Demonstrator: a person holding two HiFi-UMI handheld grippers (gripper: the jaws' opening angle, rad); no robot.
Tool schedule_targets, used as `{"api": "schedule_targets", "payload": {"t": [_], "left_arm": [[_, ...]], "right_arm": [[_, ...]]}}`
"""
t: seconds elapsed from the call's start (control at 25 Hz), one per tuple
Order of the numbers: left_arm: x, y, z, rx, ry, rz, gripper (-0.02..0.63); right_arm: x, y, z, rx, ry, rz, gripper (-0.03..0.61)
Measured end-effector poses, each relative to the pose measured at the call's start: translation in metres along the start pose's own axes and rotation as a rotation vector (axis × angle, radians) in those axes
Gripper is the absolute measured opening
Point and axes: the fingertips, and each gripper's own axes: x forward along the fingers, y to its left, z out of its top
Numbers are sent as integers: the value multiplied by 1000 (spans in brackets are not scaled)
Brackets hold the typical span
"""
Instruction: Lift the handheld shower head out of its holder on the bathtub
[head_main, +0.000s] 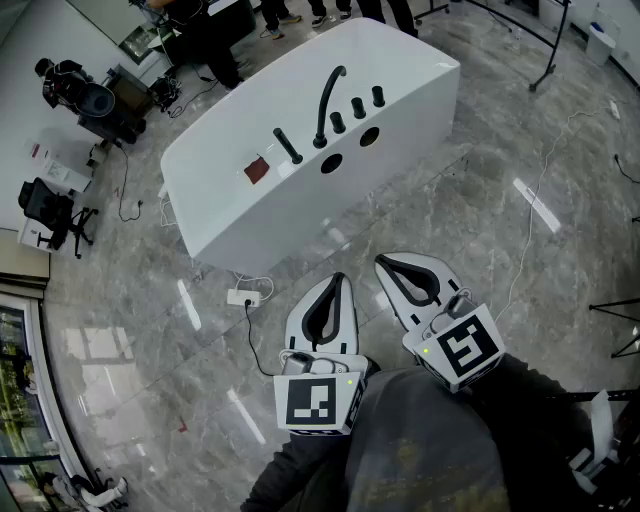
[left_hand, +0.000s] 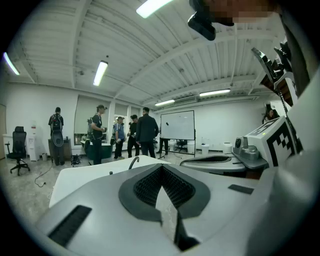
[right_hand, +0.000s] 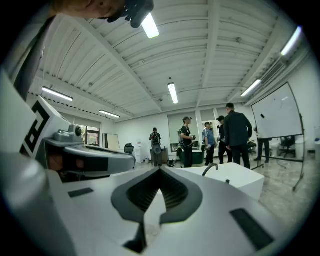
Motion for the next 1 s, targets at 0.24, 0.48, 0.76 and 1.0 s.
{"api": "schedule_targets", "payload": {"t": [0.24,0.48,0.76,1.0], "left_arm": [[25,-18,0,5,11,4,3],[49,-38,7,11,32,21,3],[58,-56,-1,-8,79,71,3],[57,-34,-7,-26,94,120,3]], "right_arm": [[-5,-29,-2,18,-5,13,5],[-12,-58,2,44,-18,46,5],[-12,-78,-7,109,-12,135,6],[7,-70,-12,109,10,167,6]]}}
